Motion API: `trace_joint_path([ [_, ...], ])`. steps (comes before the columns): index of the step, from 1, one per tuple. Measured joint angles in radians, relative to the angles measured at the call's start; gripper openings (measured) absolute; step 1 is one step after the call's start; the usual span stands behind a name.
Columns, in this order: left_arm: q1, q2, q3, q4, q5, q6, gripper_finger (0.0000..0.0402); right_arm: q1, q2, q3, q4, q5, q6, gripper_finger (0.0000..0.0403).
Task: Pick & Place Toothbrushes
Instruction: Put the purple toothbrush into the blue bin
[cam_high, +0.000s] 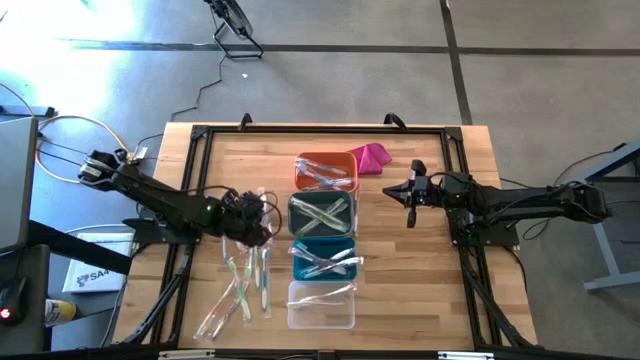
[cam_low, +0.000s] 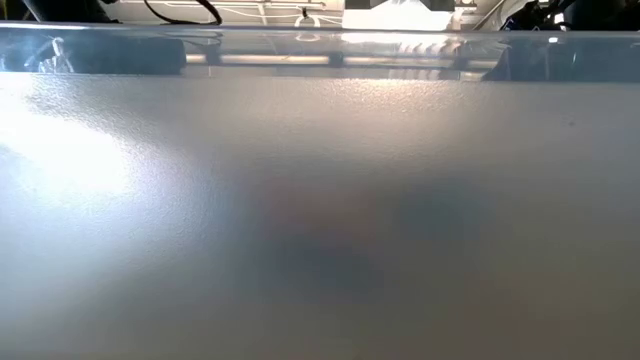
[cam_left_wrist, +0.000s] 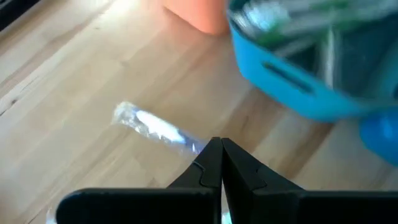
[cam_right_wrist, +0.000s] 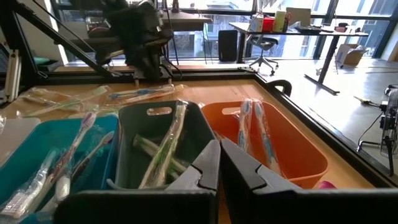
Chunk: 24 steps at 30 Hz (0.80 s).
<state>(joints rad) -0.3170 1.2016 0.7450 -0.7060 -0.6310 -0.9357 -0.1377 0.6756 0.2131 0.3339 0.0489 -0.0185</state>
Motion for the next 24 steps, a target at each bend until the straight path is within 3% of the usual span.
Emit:
trace_joint_path([
  [6,0.075,-0.010,0.000,0.038,0.004,-0.042,0.0000,0.000,0.000,0.000,-0.005,-0.003,0.000,0.0004],
  [12,0.115,0.060,0.000,0.116,0.180,-0.041,0.0000,0.000,0.000,0.000,-0.009,-0.003,0.000,0.0004],
  [24,0.115,0.255,-0.001,0.124,0.177,-0.091,0.0000,0.000,0.000,0.000,-0.007,-0.003,0.000,0.0004],
])
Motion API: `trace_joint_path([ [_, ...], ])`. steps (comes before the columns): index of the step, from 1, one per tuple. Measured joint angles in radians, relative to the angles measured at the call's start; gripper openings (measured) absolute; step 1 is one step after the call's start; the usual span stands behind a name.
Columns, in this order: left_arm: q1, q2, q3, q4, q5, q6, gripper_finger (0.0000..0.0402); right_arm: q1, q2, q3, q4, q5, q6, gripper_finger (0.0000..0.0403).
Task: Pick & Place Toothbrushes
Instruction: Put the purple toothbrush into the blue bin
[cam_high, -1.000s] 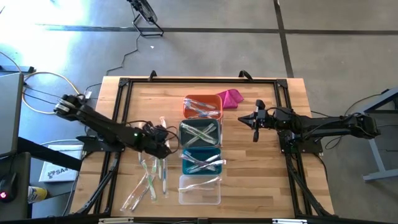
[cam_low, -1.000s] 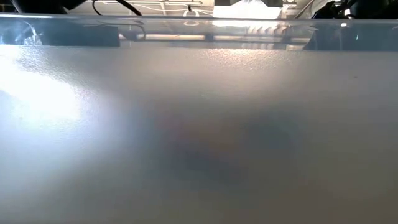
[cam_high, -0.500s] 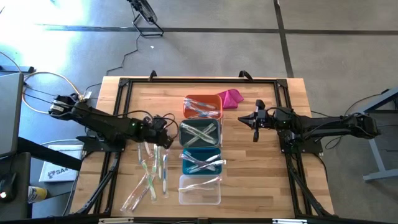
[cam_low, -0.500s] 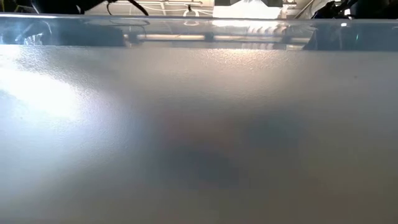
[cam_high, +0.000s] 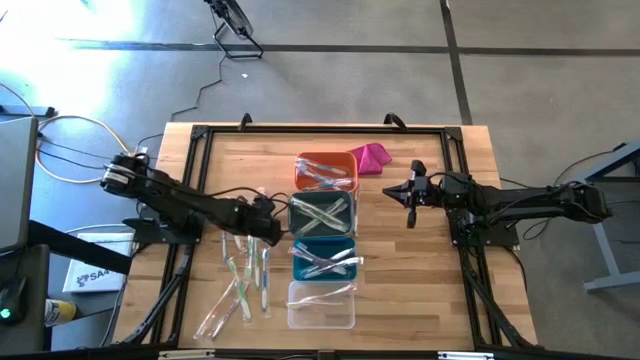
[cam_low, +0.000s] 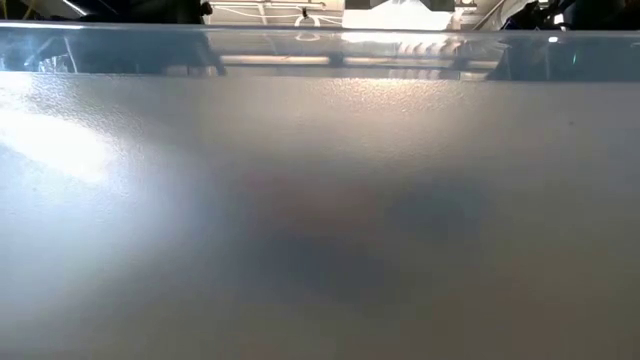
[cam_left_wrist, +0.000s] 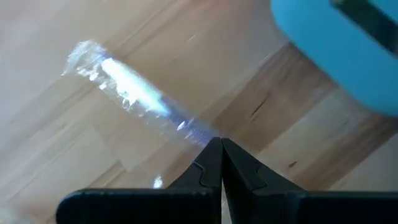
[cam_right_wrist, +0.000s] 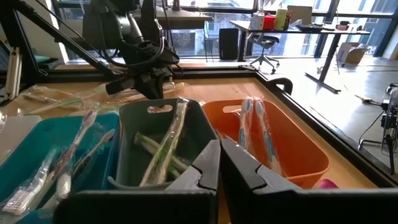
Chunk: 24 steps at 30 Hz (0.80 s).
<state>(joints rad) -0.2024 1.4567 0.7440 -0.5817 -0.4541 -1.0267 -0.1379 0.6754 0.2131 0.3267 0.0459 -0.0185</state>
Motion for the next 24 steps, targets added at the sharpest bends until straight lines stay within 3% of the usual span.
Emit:
trace_joint_path([
  [17,0.124,0.001,-0.070,0.036,0.009,0.003,0.0000,0.000,0.000,0.000,-0.001,0.000,-0.001,0.0004],
  [24,0.165,0.001,-0.119,0.204,0.018,0.085,0.0000,0.000,0.000,0.000,0.001,0.000,-0.002,0.0004],
])
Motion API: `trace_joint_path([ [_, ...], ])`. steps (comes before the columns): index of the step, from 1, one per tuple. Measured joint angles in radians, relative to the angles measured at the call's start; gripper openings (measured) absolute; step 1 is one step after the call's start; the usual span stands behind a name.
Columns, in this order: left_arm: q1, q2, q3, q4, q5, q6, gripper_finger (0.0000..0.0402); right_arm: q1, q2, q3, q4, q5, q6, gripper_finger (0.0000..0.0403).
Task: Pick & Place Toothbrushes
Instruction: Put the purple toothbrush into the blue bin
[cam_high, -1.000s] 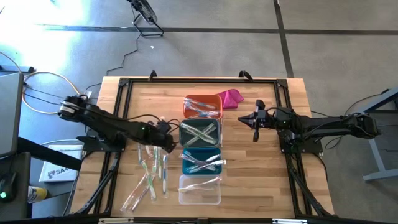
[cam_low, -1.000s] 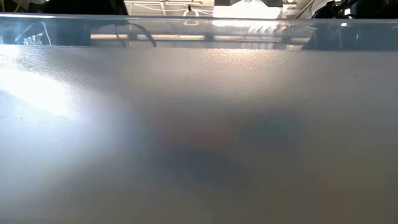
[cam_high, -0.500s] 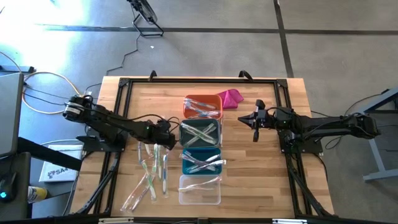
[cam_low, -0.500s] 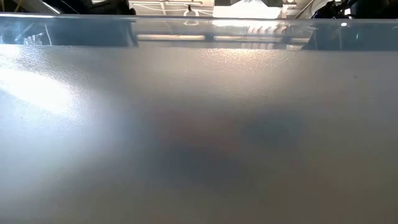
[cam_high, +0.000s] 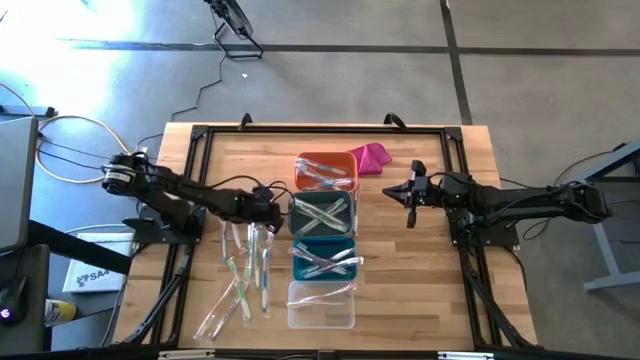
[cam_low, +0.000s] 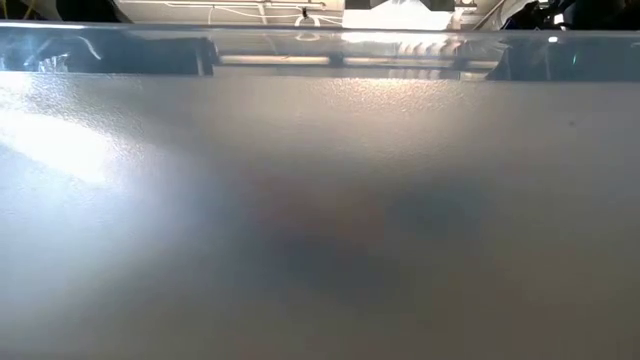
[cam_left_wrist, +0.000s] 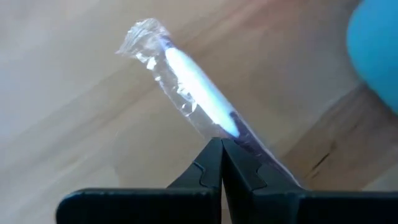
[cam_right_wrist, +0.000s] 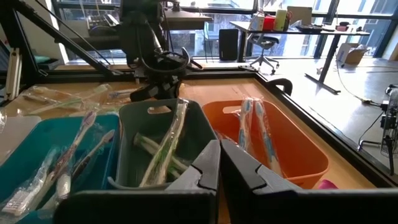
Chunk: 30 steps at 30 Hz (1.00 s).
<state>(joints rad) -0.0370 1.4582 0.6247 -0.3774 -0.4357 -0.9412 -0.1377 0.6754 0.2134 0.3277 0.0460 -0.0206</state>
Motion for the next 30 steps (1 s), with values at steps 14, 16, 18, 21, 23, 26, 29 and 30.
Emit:
trace_joint_path([
  [14,0.178,0.000,0.000,-0.034,-0.020,0.152,0.0000,0.000,0.000,0.000,0.000,0.000,-0.001,0.0004],
  [16,0.206,0.000,0.000,-0.035,-0.021,0.188,0.0000,0.000,0.000,0.000,-0.001,0.000,-0.001,0.0004],
  [18,0.235,0.000,0.000,-0.037,-0.021,0.223,0.0000,0.000,0.000,0.000,-0.001,0.000,-0.001,0.0004],
  [21,0.279,0.000,0.000,-0.037,-0.021,0.271,0.0000,0.000,0.000,0.000,-0.001,0.000,-0.001,0.0004],
  [23,0.311,0.000,0.000,-0.036,-0.021,0.305,0.0000,0.000,0.000,0.000,-0.002,0.000,-0.001,0.0004],
  [26,0.359,0.000,0.000,-0.032,-0.021,0.360,0.0000,0.000,0.000,0.000,-0.002,0.000,-0.001,0.0004],
  [29,0.409,0.000,0.000,-0.025,-0.012,0.405,0.0000,0.000,0.000,0.000,-0.002,0.000,-0.001,0.0004],
  [30,0.426,0.000,0.000,-0.021,-0.001,0.421,0.0000,0.000,0.000,0.000,-0.002,0.000,-0.001,0.0004],
])
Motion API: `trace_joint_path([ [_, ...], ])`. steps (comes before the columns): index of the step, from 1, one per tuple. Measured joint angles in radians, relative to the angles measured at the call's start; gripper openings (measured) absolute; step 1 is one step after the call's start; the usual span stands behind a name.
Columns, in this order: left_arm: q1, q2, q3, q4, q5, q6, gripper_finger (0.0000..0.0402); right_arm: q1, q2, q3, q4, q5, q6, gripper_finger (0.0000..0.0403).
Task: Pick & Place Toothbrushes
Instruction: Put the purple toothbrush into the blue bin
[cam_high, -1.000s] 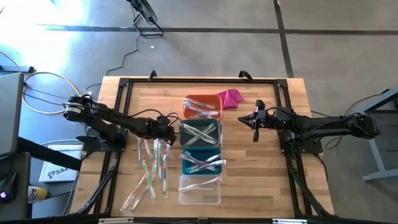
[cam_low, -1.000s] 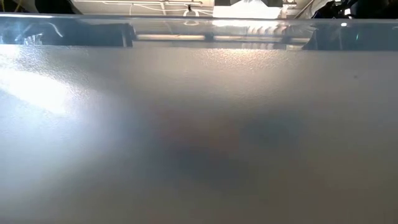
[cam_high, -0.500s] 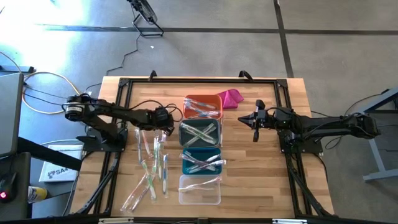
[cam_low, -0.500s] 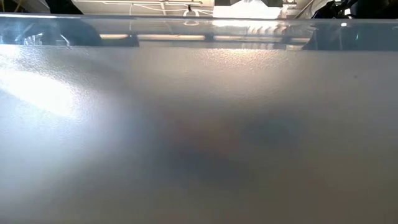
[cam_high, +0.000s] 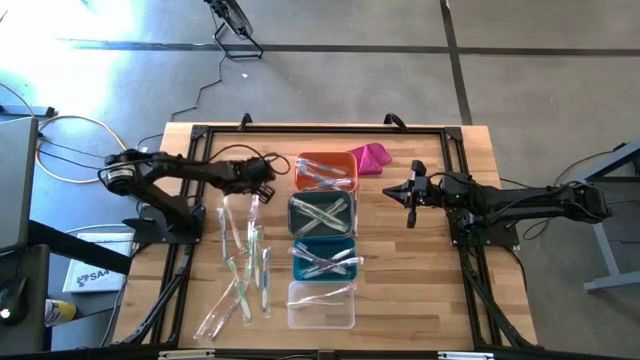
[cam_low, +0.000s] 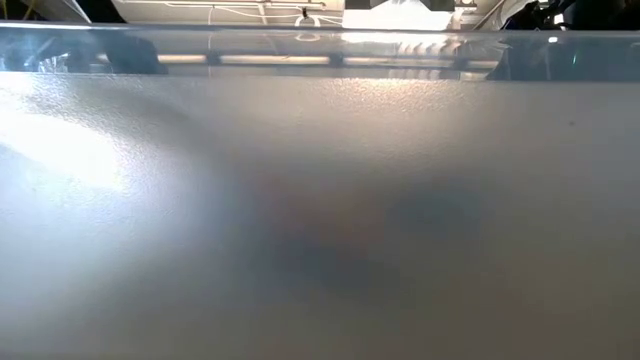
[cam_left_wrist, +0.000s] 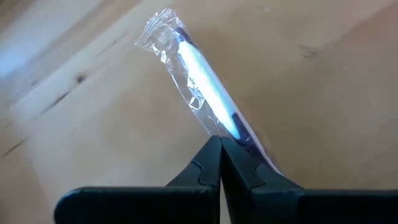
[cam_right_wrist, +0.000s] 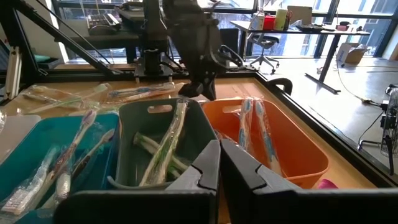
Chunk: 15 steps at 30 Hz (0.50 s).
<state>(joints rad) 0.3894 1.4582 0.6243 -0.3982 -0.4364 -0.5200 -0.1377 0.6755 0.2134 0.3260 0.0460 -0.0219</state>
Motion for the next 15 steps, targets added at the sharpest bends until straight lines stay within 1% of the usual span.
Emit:
trace_joint_path([
  [4,0.050,-0.001,0.001,0.018,0.054,0.048,0.0000,0.000,0.000,0.000,0.000,0.000,0.000,0.0004],
  [7,0.050,-0.020,0.001,0.012,0.082,0.071,0.0000,0.000,0.000,0.000,-0.001,0.000,0.000,0.0004],
  [15,0.049,-0.147,0.001,-0.038,0.088,0.072,0.0000,0.000,0.000,0.000,-0.005,0.000,0.021,0.0004],
])
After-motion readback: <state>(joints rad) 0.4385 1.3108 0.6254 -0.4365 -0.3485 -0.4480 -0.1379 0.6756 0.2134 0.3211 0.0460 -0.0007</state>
